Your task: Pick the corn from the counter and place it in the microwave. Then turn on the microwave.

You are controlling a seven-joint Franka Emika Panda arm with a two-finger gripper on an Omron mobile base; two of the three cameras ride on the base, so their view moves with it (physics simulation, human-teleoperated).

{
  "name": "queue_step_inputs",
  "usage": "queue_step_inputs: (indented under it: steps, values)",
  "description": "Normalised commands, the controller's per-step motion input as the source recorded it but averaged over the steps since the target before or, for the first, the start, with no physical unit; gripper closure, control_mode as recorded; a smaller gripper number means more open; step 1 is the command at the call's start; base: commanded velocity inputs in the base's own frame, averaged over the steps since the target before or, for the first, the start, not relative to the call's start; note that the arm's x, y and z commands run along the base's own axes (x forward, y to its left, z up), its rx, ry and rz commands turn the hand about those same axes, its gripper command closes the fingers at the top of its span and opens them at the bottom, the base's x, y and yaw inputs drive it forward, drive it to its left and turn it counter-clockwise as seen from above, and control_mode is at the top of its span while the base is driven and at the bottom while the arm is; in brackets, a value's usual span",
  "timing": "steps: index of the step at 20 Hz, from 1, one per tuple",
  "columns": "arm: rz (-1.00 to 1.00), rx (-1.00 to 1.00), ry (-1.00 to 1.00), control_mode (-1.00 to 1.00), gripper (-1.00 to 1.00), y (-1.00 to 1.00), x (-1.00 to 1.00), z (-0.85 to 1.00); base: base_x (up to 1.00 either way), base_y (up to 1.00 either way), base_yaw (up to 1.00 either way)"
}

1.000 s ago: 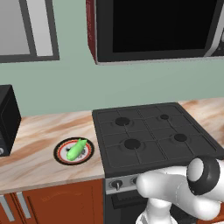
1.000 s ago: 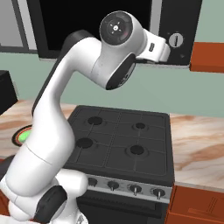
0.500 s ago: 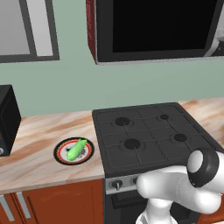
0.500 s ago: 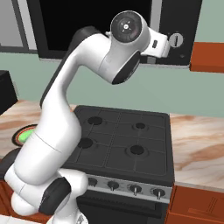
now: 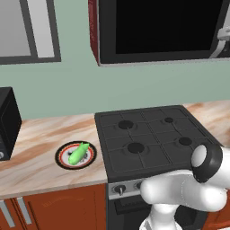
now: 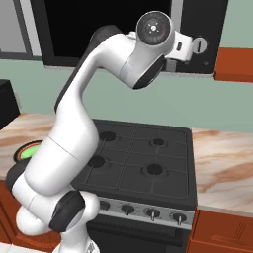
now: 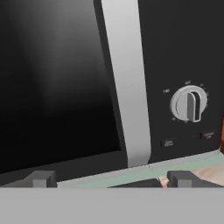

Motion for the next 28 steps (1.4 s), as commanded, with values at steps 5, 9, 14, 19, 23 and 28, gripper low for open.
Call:
queue_step_inputs:
  steps: [5, 9, 14, 19, 23, 28]
  values:
    - [0.02, 0.00, 0.00, -1.00, -1.00, -0.12, 0.20, 0.00, 0.00, 0.00, 0.00]
    - [0.01, 0.00, 0.00, -1.00, -1.00, -0.12, 0.20, 0.00, 0.00, 0.00, 0.00]
    - [0.01, 0.00, -0.01, -1.00, -1.00, -0.05, 0.22, 0.00, 0.00, 0.00, 0.00]
    - [0.02, 0.00, -0.02, -1.00, -1.00, -0.07, 0.23, 0.00, 0.00, 0.00, 0.00]
    - [0.02, 0.00, -0.02, -1.00, -1.00, -0.10, 0.20, 0.00, 0.00, 0.00, 0.00]
    - [0.02, 0.00, -0.01, -1.00, -1.00, -0.10, 0.17, 0.00, 0.00, 0.00, 0.00]
